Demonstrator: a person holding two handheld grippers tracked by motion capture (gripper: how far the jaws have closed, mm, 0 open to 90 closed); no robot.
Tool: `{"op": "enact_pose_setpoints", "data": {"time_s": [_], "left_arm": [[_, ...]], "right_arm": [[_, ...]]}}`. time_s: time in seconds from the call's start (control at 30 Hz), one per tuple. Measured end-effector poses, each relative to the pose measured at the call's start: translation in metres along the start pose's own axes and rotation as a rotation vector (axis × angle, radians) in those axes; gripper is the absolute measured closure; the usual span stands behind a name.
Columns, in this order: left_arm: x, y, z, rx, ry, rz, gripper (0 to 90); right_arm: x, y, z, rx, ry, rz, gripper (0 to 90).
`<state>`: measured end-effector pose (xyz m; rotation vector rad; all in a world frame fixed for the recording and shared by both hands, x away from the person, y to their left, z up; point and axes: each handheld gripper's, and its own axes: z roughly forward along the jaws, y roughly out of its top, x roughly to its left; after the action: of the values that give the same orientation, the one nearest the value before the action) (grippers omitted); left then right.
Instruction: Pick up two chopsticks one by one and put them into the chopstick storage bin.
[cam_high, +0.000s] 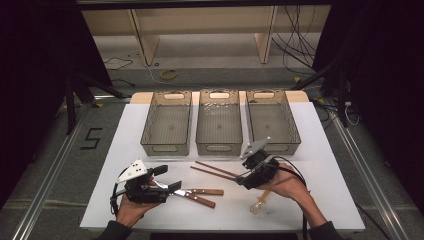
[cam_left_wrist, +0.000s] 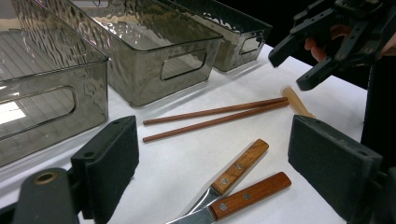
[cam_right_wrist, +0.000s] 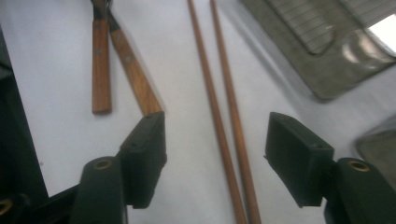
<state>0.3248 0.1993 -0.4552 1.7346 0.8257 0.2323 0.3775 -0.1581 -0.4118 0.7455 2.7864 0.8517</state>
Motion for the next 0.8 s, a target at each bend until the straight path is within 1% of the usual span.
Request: {"op": "enact_pose_setpoints", "data": {"time_s": [0.1,0.13,0.17,0.2,0.23,0.27,0.3,0.33,0.37,0.4,0.43,0.6,0.7,0.77,0.8], "left_arm": [[0.000,0.000,0.000,0.001,0.000,0.002,15.6],[0.000,0.000,0.000,0.001,0.000,0.004,15.6],[0.000,0.000,0.000,0.002,0.000,0.003,15.6],[0.000,0.000,0.000,0.001,-0.001,0.004,15.7],[0.000,0.000,0.000,0.003,-0.003,0.003,15.6],[0.000,0.000,0.000,0.003,-0.003,0.004,15.7],[0.000,0.000,0.000,0.003,-0.003,0.005,15.7],[0.000,0.000,0.001,0.005,-0.003,0.006,15.6],[0.000,0.000,0.001,0.006,-0.003,0.007,15.6],[0.000,0.000,0.001,0.007,-0.003,0.007,15.6],[0.000,0.000,0.001,0.006,-0.003,0.008,15.6],[0.000,0.000,0.001,0.007,-0.003,0.009,15.7],[0.000,0.000,0.001,0.008,-0.003,0.011,15.6],[0.000,0.000,0.001,0.008,-0.004,0.010,15.6],[0.000,0.000,0.001,0.008,-0.004,0.010,15.6]], "right_arm": [[0.000,0.005,0.009,0.061,0.022,-0.026,43.4],[-0.001,0.007,0.016,0.098,0.013,-0.041,46.7],[-0.001,0.007,0.016,0.098,0.013,-0.041,46.7],[-0.002,0.007,0.019,0.116,0.009,-0.051,48.1],[-0.002,0.008,0.021,0.137,0.007,-0.046,49.7],[-0.004,0.007,0.027,0.170,0.016,-0.056,51.8],[-0.004,0.007,0.027,0.170,0.016,-0.056,51.8],[-0.005,0.007,0.029,0.185,0.025,-0.055,53.0],[-0.006,0.007,0.033,0.210,0.025,-0.054,53.9],[-0.008,0.007,0.034,0.217,0.015,-0.048,55.1],[-0.008,0.007,0.034,0.217,0.015,-0.048,55.1],[-0.021,0.005,0.036,0.233,0.004,-0.016,61.5],[-0.026,0.003,0.037,0.258,-0.021,-0.009,64.4],[-0.028,0.003,0.038,0.268,-0.019,-0.010,66.5],[-0.030,0.002,0.040,0.273,-0.019,-0.019,67.4]]}}
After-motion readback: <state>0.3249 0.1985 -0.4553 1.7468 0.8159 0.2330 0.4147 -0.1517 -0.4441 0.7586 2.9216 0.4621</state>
